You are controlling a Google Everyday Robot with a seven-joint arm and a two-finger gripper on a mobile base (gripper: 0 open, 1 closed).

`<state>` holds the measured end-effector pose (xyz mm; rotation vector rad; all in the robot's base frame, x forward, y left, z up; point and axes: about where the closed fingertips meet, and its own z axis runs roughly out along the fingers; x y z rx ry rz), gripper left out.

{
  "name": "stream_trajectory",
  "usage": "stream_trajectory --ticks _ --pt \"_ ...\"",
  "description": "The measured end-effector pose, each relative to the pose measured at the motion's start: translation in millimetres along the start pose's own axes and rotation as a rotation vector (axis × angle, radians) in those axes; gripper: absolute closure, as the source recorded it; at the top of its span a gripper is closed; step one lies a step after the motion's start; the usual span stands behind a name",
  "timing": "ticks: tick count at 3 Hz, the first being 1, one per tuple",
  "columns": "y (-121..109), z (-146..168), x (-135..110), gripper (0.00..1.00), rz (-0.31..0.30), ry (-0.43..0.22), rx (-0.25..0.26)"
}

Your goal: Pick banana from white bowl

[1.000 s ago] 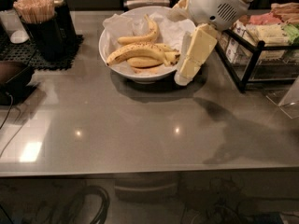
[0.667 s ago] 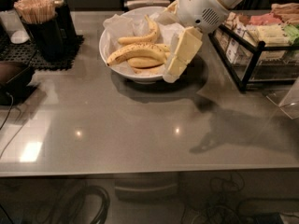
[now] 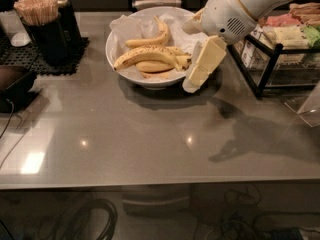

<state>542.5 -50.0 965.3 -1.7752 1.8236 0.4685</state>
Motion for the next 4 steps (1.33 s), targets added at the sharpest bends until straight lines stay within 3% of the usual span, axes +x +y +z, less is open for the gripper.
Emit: stream_trajectory --ticks 1,2,3,4 --pt "-36.7 5.9 2.8 0.0 -0.001 0.001 0.012" --pt "-35.1 6.6 4.5 0.0 0.012 -0.004 0.012" --pt "-53.4 15.7 2.9 0.0 0.0 0.006 0.001" --pt "-54.9 15.9 0.0 0.0 -0.003 0.0 0.005"
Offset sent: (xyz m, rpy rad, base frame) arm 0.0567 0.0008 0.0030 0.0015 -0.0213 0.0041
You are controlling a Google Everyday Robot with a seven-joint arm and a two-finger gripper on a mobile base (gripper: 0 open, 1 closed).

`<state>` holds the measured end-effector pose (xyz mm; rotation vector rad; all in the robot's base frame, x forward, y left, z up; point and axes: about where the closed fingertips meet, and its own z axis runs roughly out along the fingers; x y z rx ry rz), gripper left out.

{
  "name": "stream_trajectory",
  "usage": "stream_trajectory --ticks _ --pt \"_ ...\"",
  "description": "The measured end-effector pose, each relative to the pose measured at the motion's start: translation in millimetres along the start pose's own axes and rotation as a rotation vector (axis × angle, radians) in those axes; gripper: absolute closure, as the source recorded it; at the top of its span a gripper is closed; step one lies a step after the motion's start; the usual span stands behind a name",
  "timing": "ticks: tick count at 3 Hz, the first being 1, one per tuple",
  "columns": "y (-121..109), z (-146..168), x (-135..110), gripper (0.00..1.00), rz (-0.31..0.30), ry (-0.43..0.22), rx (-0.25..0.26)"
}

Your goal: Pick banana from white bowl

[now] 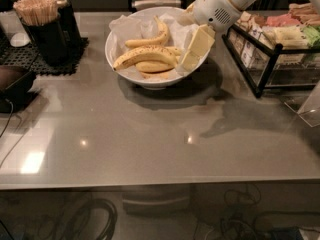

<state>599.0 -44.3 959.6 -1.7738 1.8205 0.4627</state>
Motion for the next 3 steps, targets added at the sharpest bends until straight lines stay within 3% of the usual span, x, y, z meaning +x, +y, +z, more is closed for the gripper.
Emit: stream_trajectory --ticks 2,3 --pt "-6.9 14.6 8.7 0.0 0.033 -0.017 0.005" --pt "-6.9 14.6 8.7 0.18 0.033 -0.017 0.005"
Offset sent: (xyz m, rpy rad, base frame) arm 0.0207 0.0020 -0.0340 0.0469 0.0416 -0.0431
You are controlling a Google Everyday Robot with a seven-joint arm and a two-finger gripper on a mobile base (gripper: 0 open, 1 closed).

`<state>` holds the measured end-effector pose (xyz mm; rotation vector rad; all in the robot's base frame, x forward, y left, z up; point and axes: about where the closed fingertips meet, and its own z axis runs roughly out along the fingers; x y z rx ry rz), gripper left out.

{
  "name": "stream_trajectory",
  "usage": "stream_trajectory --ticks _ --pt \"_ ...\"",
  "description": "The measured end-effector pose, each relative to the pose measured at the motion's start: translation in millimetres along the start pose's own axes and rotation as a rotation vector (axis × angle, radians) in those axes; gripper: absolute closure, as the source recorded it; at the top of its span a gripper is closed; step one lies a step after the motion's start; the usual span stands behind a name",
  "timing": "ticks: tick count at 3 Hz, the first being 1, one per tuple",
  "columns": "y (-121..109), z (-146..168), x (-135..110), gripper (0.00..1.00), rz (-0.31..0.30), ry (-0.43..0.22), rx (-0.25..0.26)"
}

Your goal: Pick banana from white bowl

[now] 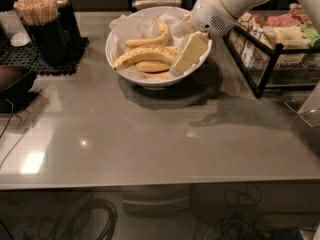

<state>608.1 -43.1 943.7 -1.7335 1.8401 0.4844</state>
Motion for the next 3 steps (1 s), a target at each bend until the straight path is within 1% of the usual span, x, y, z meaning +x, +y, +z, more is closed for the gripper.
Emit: stream_trajectory --ticks 1,2,3 --pt "-7.8 1.0 1.9 0.16 0.013 -0.01 0.026" --pt "-20.3 15.5 0.3 0.06 0.004 -0.015 0.015" --pt "-32.9 34.9 -1.0 0.08 -0.009 -0.007 -0.007"
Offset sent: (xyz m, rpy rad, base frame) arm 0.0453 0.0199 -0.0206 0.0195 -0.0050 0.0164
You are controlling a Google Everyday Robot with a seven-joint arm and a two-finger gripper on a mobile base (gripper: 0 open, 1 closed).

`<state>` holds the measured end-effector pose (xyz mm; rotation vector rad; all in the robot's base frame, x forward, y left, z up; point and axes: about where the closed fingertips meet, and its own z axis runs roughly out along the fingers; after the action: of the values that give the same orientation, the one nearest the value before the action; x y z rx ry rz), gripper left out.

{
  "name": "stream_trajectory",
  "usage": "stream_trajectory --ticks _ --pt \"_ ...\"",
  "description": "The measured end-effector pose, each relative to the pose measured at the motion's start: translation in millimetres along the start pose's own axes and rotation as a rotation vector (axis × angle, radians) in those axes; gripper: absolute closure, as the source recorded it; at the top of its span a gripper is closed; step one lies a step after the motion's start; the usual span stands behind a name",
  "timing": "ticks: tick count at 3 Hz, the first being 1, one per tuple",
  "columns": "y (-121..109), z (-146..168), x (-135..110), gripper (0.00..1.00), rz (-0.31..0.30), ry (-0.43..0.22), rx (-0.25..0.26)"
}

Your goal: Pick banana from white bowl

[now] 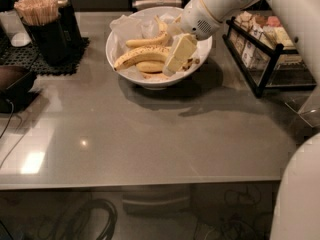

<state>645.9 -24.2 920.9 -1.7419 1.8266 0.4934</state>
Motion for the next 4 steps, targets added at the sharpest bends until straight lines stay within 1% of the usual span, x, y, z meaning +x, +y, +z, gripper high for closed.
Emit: stream_trajectory --ticks 1,2,3,4 --pt "-10.7 14.1 -2.0 0.13 0.002 -0.011 -0.007" --pt "-14.8 23.9 -0.7 0.32 0.019 -0.018 -0.004" --pt "-10.6 25.8 6.9 0.55 0.059 -0.021 0.02" --pt "0.3 27.8 29.7 0.78 0.129 0.002 0.036"
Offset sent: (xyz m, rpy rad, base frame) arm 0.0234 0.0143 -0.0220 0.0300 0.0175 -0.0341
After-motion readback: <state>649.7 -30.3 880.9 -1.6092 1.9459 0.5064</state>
